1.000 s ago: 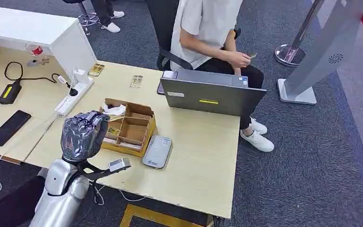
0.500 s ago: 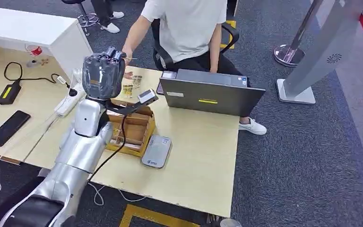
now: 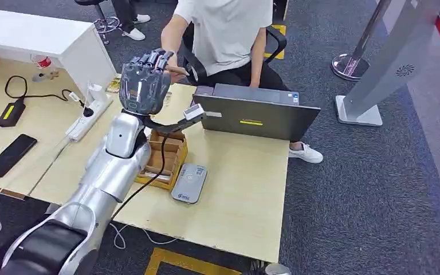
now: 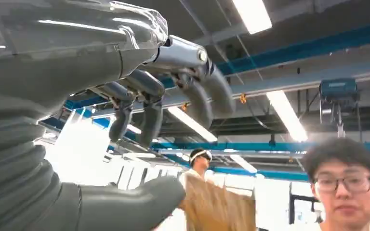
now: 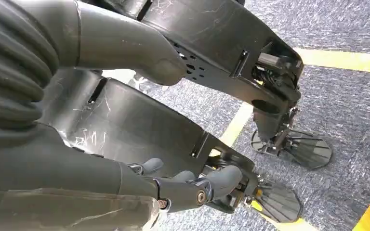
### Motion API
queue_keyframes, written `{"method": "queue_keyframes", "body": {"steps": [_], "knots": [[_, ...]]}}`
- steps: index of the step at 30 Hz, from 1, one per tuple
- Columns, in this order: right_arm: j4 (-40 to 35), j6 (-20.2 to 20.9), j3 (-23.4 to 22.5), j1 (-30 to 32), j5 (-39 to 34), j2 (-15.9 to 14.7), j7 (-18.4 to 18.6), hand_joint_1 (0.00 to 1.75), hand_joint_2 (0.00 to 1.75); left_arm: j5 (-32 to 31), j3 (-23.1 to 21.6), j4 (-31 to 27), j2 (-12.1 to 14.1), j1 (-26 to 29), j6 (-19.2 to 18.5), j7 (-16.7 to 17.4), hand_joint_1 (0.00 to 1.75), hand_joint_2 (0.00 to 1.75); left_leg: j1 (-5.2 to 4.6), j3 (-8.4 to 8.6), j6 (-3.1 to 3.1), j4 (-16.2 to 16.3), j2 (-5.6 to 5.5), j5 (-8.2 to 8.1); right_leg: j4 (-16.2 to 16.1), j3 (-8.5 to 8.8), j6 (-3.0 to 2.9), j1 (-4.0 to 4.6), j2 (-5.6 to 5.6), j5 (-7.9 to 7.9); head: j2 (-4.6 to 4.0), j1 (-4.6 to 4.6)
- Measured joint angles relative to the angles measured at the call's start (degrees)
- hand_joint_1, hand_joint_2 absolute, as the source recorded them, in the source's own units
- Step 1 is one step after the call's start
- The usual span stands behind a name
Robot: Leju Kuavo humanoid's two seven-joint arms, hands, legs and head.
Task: Pass the card to the sensor for recognition and then transmit it.
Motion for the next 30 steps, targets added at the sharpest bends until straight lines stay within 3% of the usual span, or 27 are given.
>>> {"method": "queue_keyframes", "body": {"steps": [4, 8, 12, 15, 18, 20, 22, 24, 26, 30], "knots": [[0.0, 0.0, 0.0, 0.0, 0.0, 0.0, 0.0, 0.0, 1.75, 0.8, 0.0, 1.5, 0.6, 0.0, 0.0, -0.2, 0.0, 1.75, 0.0, 0.0, 0.0, 0.0, 0.0, 0.0, 0.0, 0.0, 0.0, 0.0, 0.0, 0.0, 0.0, 0.02], [0.0, -0.1, 0.0, 0.0, -0.5, 0.0, -0.1, 0.0, 1.75, 4.9, 0.0, 1.6, 1.9, 0.7, 0.0, -3.1, 0.0, 1.75, 0.0, -0.01, 0.0, 0.0, 0.0, 0.0, 0.0, 0.01, 0.0, 0.0, 0.0, 0.0, 0.0, 0.02], [0.1, 0.0, 0.0, 0.2, -1.8, 0.0, -1.1, 0.0, 1.75, 23.8, 2.2, 1.6, 5.2, 3.1, -0.4, -13.6, 0.0, 1.75, -0.01, 0.0, -0.01, 0.0, 0.12, -0.01, 0.1, -0.02, -0.02, 0.0, 0.11, -0.01, 0.0, 0.02], [0.1, 1.1, 0.0, 0.7, -2.4, -0.2, -1.9, 0.0, 1.75, 40.8, 7.2, 1.7, 10.0, 5.3, -3.6, -21.6, 0.0, 1.75, 0.0, 0.04, -0.07, -0.1, 0.25, -0.05, 0.1, -0.03, -0.13, 0.01, 0.25, -0.09, 0.0, 0.04], [0.1, 2.4, 0.0, 1.5, -2.6, -0.4, -2.6, 0.0, 1.75, 59.9, 16.7, 3.7, 15.8, 7.9, -11.5, -27.1, 0.0, 1.75, 0.02, 0.16, -0.29, -0.1, 0.58, -0.19, 0.2, -0.02, -0.27, 0.04, 0.57, -0.18, 0.0, 0.02], [0.1, 3.6, 0.0, 2.1, -2.5, -0.7, -3.5, 0.0, 1.75, 72.8, 25.9, 7.1, 21.5, 10.1, -19.7, -29.0, 0.0, 1.75, 0.02, 0.27, -0.51, -0.2, 0.88, -0.38, 0.3, 0.04, -0.43, 0.04, 0.89, -0.28, 0.0, 0.04], [0.0, 4.3, 0.1, 2.8, -2.4, -0.9, -4.2, 0.0, 1.75, 83.6, 35.7, 11.2, 26.2, 13.5, -26.7, -28.7, 0.0, 1.75, 0.02, 0.51, -0.78, -0.2, 1.35, -0.64, 0.3, 0.06, -0.62, 0.04, 1.37, -0.42, 0.0, 0.0], [0.0, 4.5, 0.4, 3.5, -1.7, -1.2, -4.9, 0.0, 1.75, 95.3, 46.8, 15.3, 31.9, 19.0, -32.3, -26.5, 0.0, 1.75, 0.02, 0.74, -0.81, -0.3, 1.74, -0.9, 0.3, 0.1, -0.67, 0.03, 1.78, -0.55, 0.0, -0.09], [0.0, 4.5, 1.1, 4.1, -1.1, -1.4, -5.2, 0.0, 1.75, 103.8, 57.4, 18.9, 35.0, 25.0, -33.6, -24.4, 0.0, 1.75, 0.02, 0.86, -0.8, -0.2, 1.88, -1.12, 0.3, 0.1, -0.74, 0.02, 1.93, -0.78, 0.0, -0.37], [-0.3, 4.5, 2.1, 4.6, -0.7, -1.7, -5.7, 0.0, 1.75, 107.1, 70.8, 23.2, 36.4, 33.9, -31.2, -24.8, 0.0, 1.75, 0.05, 0.82, -0.69, -0.2, 0.81, -1.21, 0.2, 0.3, -0.58, 0.03, 0.81, -1.34, 0.0, -0.24]]}}
